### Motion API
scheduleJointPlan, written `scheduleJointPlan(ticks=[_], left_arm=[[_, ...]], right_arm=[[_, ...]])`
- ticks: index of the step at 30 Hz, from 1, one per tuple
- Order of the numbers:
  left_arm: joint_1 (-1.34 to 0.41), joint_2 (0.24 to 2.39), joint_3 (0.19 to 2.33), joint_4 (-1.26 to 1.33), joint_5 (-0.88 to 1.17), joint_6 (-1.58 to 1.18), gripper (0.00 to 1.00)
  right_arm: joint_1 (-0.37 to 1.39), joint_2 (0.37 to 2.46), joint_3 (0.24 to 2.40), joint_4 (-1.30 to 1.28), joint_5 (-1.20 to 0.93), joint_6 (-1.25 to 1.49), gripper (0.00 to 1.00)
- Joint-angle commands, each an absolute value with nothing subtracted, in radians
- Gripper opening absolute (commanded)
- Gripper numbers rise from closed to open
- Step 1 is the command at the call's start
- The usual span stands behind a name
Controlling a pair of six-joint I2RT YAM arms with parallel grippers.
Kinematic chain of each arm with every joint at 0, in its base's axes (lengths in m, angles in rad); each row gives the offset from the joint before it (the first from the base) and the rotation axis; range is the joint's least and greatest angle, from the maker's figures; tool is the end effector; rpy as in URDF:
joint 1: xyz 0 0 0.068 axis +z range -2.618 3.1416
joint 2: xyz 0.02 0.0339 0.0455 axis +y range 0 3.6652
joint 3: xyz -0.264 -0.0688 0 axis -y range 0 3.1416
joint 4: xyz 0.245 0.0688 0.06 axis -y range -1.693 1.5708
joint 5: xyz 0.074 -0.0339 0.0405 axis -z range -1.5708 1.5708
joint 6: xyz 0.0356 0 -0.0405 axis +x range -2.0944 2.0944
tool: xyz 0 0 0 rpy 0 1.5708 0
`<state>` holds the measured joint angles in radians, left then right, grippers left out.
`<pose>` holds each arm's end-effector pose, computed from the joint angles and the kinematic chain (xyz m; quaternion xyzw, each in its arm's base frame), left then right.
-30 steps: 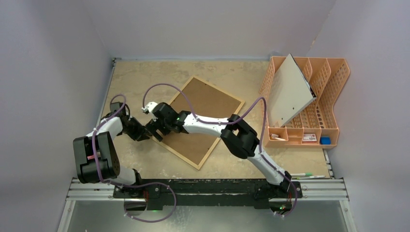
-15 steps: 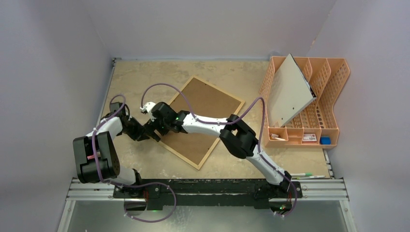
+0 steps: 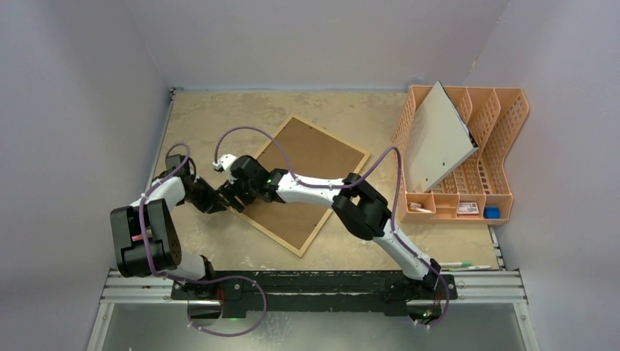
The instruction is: Put the photo into the frame
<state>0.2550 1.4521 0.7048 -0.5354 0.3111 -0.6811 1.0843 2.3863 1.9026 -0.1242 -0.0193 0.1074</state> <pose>0.2349 0.0500 0.1497 -0.4212 0.8826 -0.1798 0.1062 0.2551 0.4838 0.1711 -0.4198 0.7805 0.2669 0.3784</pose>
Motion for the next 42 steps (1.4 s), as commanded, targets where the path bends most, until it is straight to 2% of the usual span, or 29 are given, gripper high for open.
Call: scheduleJointPlan(ticks=[1,10,15,42], left_arm=[[0.261,1.49,0.68,-0.562,0.206,-0.667,0.0],[0.261,1.498,0.68,-0.56,0.206,-0.666,0.0],[0.261,1.499,0.681,-0.561,0.207,-0.664,0.0],[0.261,1.489,0.686,-0.584,0.17,-0.676,0.0]], right_arm=[[1.086,2.379,1.854,-0.199,-0.087,0.077,0.72],[1.078,2.364,1.84,-0.224,-0.119,0.038,0.75],[1.078,2.379,1.839,-0.236,-0.097,0.037,0.73],[1.046,2.425,1.784,-0.248,0.021,0.105,0.35]])
